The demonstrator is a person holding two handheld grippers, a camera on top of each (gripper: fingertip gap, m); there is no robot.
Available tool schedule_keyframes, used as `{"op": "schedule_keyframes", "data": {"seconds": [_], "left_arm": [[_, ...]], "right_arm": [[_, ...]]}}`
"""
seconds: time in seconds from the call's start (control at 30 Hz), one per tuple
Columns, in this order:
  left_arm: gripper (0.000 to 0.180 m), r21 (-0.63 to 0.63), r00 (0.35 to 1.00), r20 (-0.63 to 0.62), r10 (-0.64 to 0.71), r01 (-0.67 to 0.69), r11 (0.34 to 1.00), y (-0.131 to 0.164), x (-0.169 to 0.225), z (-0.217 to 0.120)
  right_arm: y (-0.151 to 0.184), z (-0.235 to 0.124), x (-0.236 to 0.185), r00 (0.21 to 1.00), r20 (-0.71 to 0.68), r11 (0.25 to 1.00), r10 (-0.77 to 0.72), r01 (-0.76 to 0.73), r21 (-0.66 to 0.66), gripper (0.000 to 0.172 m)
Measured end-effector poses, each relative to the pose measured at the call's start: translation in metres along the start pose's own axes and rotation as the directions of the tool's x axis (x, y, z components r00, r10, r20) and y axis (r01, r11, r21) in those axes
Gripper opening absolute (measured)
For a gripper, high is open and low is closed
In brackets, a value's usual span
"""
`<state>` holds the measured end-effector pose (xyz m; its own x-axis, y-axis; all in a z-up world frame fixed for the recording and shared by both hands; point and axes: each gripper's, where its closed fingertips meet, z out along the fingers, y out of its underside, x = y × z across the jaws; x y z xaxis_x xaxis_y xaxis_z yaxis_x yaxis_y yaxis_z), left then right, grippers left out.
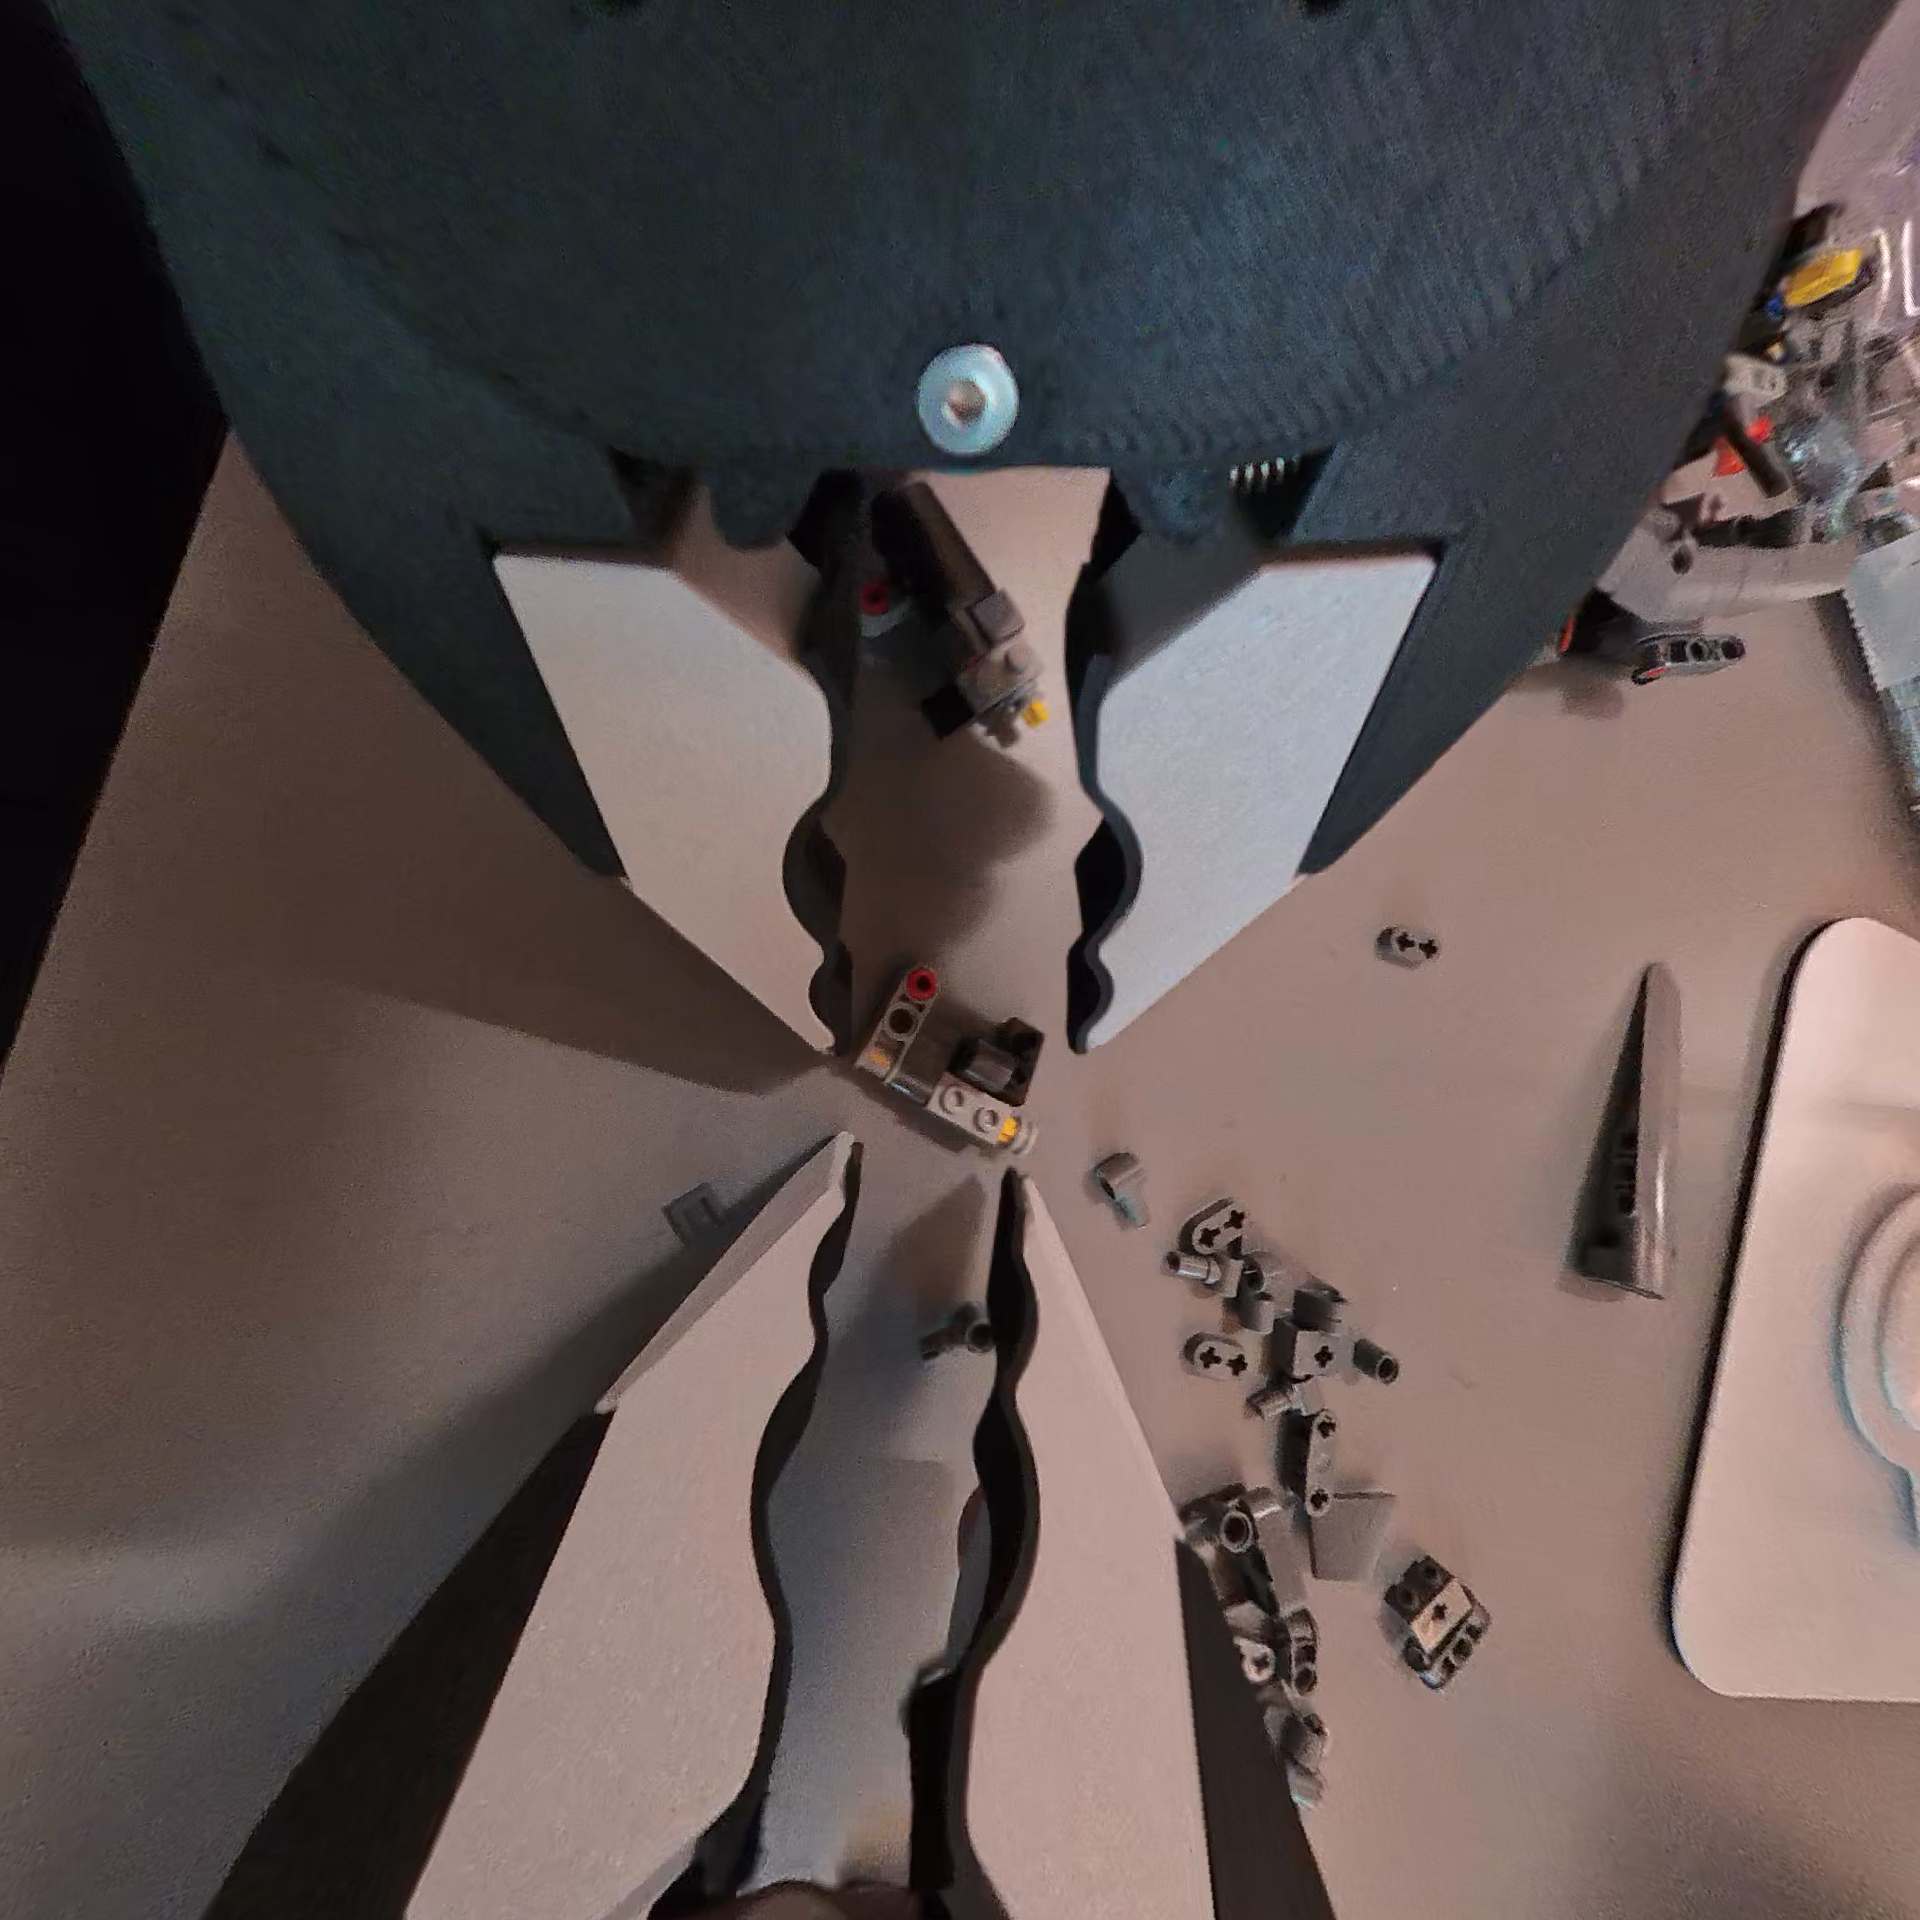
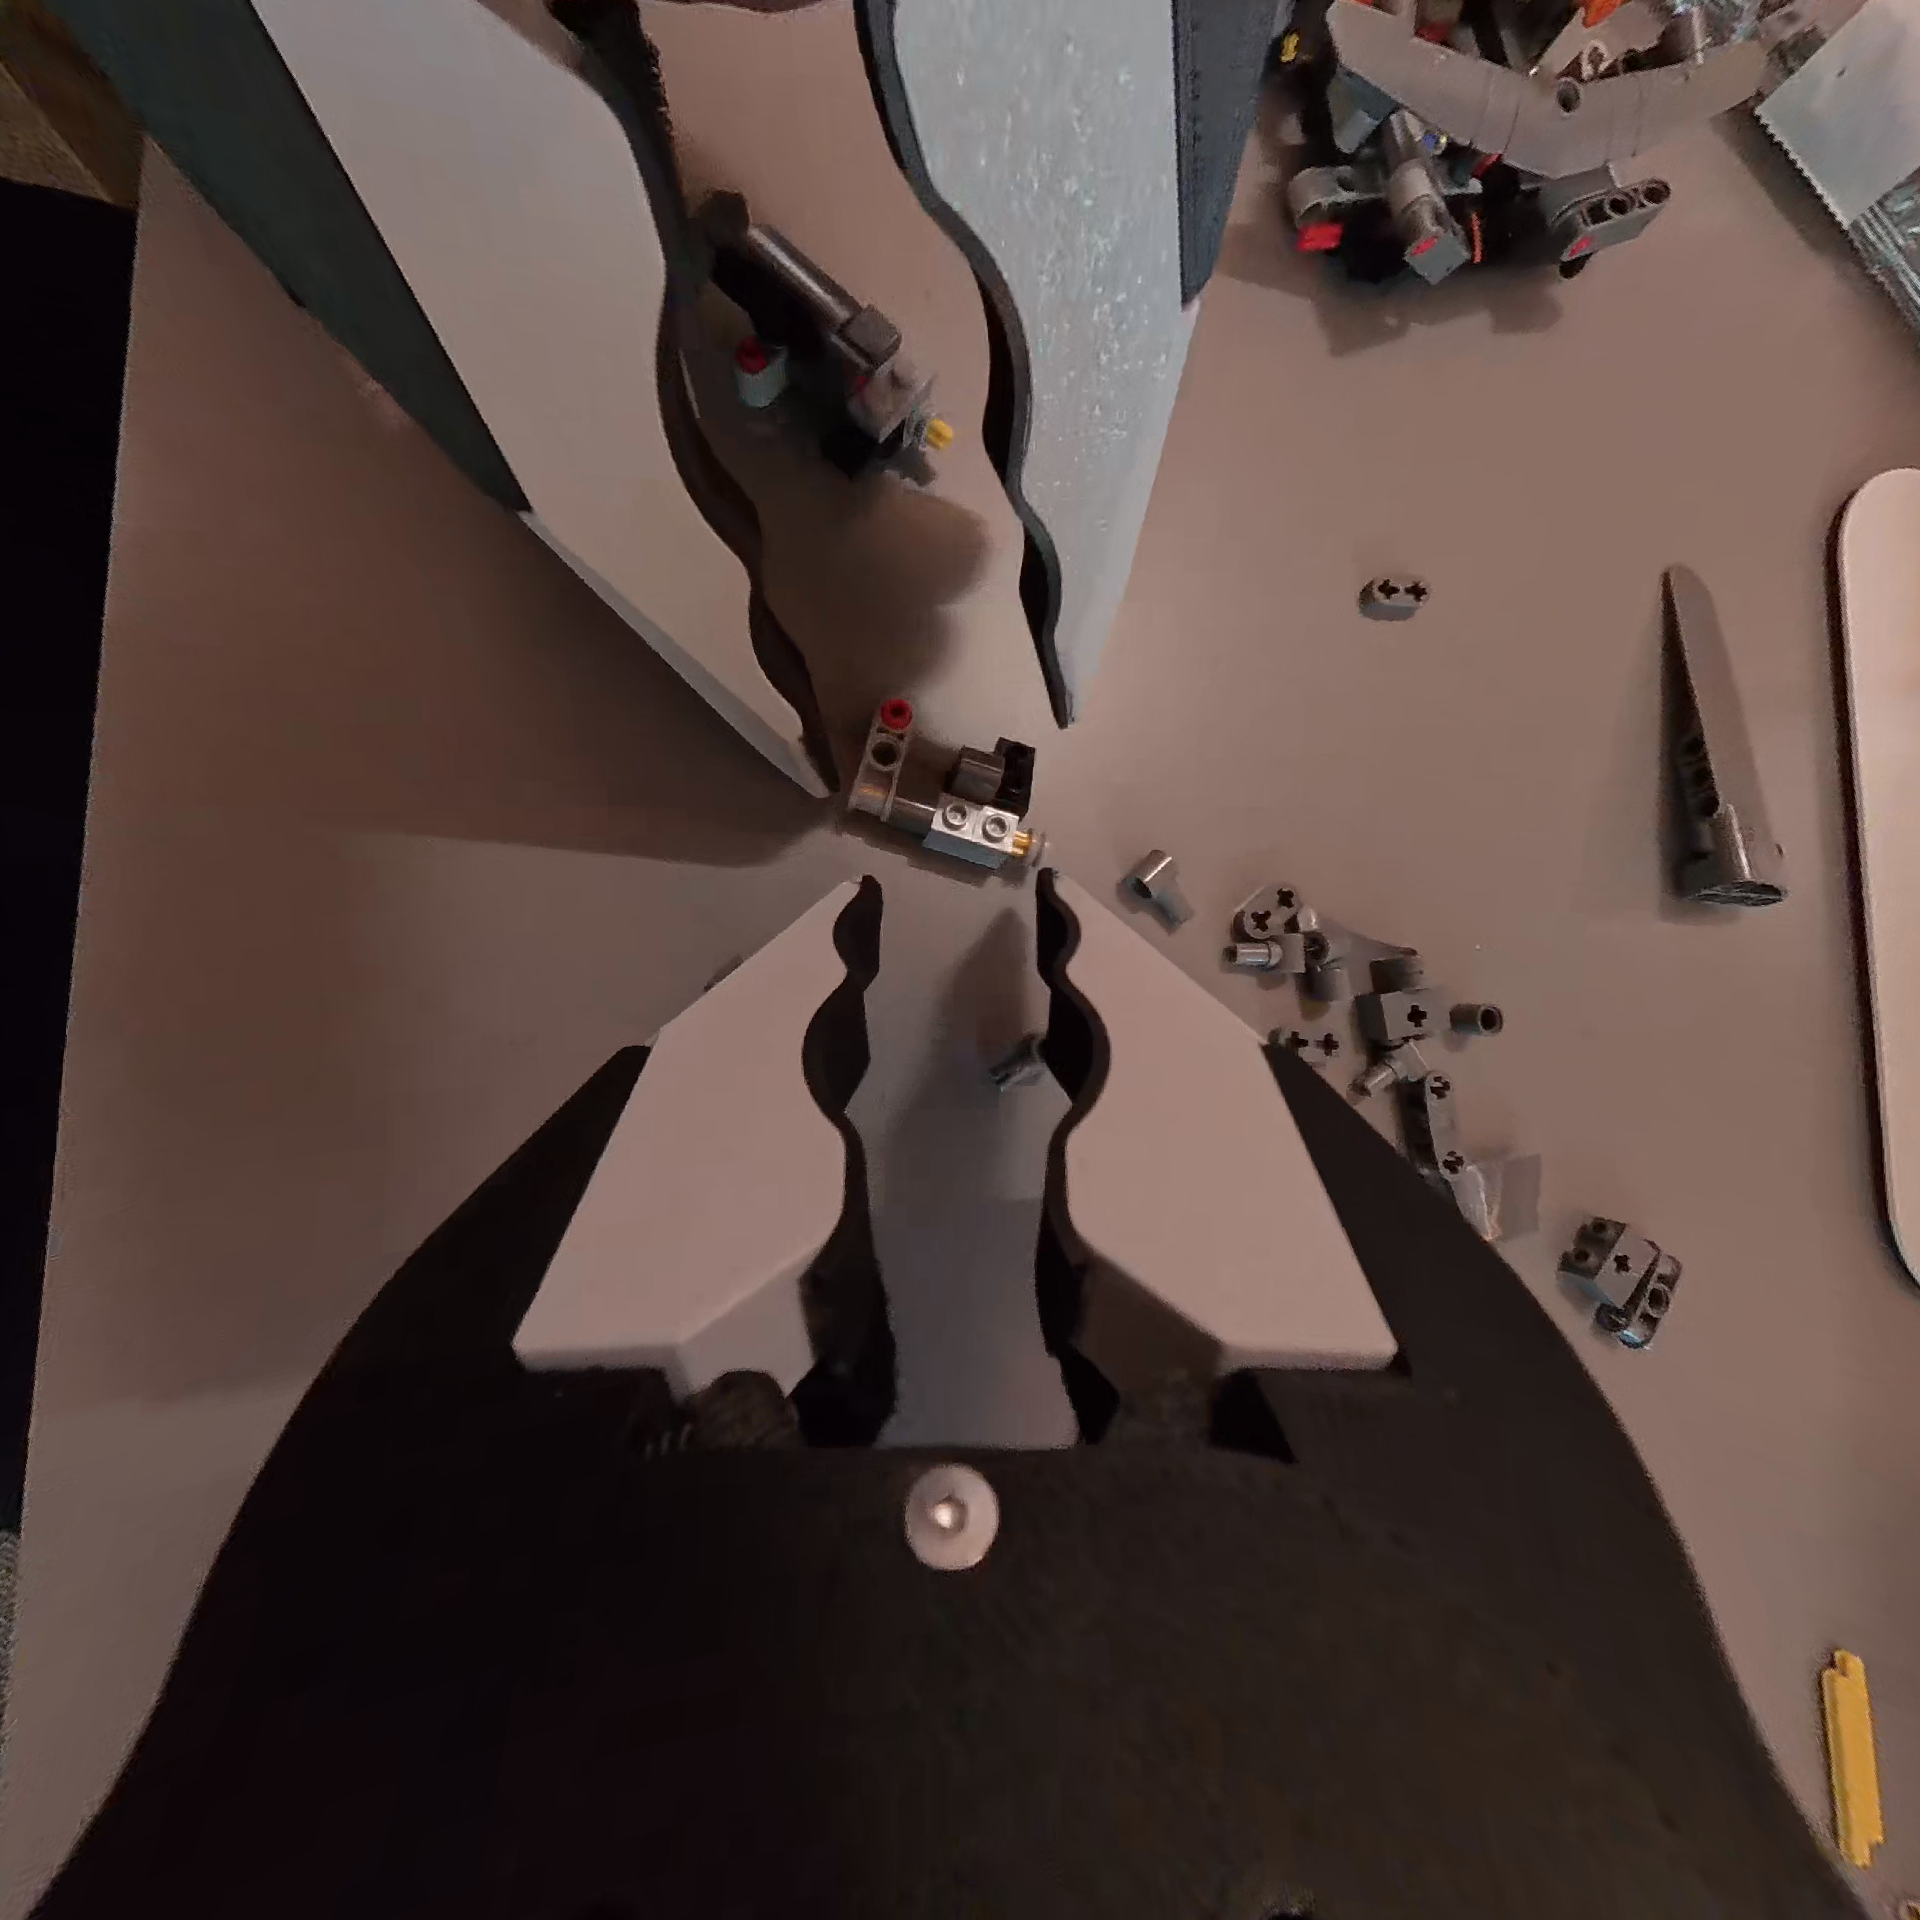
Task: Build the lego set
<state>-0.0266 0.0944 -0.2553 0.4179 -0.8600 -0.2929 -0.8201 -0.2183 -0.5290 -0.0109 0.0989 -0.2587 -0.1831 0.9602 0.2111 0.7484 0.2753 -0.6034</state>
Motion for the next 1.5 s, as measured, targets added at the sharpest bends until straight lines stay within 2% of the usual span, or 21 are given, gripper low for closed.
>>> {"op": "schedule_keyframes", "data": {"seconds": [0.13, 0.27, 0.47, 0.77, 1.5], "left_arm": [[0.047, 0.009, 0.998, -0.016, 0.063, -0.063, 0.998, -0.004, -0.004, -0.004], [0.046, -0.004, 0.992, -0.047, 0.121, -0.121, 0.993, -0.001, -0.004, 0.004], [0.034, 0.014, 0.983, -0.115, 0.145, -0.144, 0.989, -0.004, 0.001, 0.008], [0.032, 0.036, 0.976, -0.167, 0.143, -0.139, 0.99, -0.006, 0.005, 0.01], [0.024, 0.016, 0.952, -0.095, 0.292, -0.291, 0.956, -0.009, 0.008, 0.009]], "right_arm": [[-0.007, -0.002, 0.003, 1.0, -0.006, 0.999, 0.017, -0.017, 0.028, 0.04], [-0.005, 0.002, 0.001, 0.999, 0.03, 0.999, 0.036, -0.037, 0.017, 0.042], [-0.004, 0.005, 0.001, 0.998, 0.044, 0.998, 0.05, -0.051, 0.022, 0.036], [-0.005, 0.007, 0.003, 0.998, 0.039, 0.998, 0.049, -0.05, 0.03, 0.029], [-0.003, 0.005, 0.002, 0.997, 0.05, 0.998, 0.055, -0.057, 0.038, 0.028]]}}
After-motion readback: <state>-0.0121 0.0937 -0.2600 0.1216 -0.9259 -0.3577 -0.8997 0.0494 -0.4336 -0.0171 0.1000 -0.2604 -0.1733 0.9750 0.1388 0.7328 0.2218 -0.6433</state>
